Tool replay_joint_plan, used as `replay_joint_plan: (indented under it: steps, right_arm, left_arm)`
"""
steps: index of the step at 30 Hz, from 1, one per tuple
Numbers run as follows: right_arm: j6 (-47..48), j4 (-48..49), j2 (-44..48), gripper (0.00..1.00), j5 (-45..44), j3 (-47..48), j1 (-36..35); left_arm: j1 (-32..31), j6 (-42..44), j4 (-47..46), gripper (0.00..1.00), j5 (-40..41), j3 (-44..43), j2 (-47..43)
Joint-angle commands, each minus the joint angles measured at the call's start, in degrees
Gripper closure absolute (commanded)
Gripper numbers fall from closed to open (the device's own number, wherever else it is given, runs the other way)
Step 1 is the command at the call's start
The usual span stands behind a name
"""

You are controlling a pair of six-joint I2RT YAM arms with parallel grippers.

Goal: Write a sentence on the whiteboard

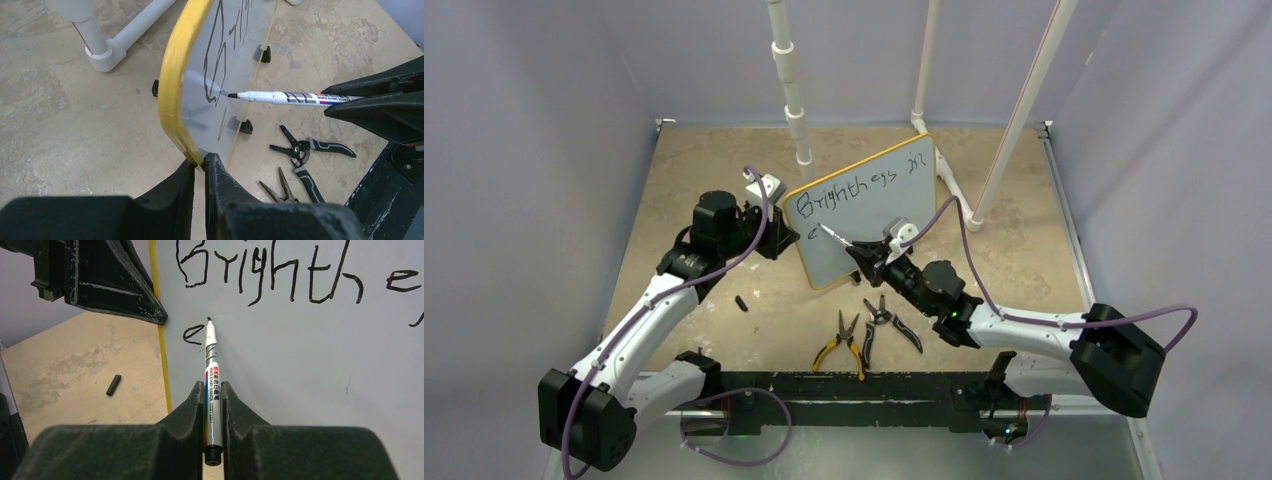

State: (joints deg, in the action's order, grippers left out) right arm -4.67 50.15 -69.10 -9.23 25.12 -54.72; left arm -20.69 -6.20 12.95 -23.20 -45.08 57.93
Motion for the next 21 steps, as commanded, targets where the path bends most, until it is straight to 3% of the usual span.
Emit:
replay_joint_plan:
  steps: [1, 21]
  right_arm:
    - [0.4, -0.8, 0.9, 1.0, -2.4, 1.0, 0.2]
    - [-2.7, -4.7, 1.9, 1.0, -3.0, -2.3, 0.2]
  left_arm:
    - [0.1, 1.5, -1.0, 1.0, -0.2, 0.5, -1.1]
    - [0.1, 1.5, -1.0, 1.0, -0.2, 0.6, -1.2]
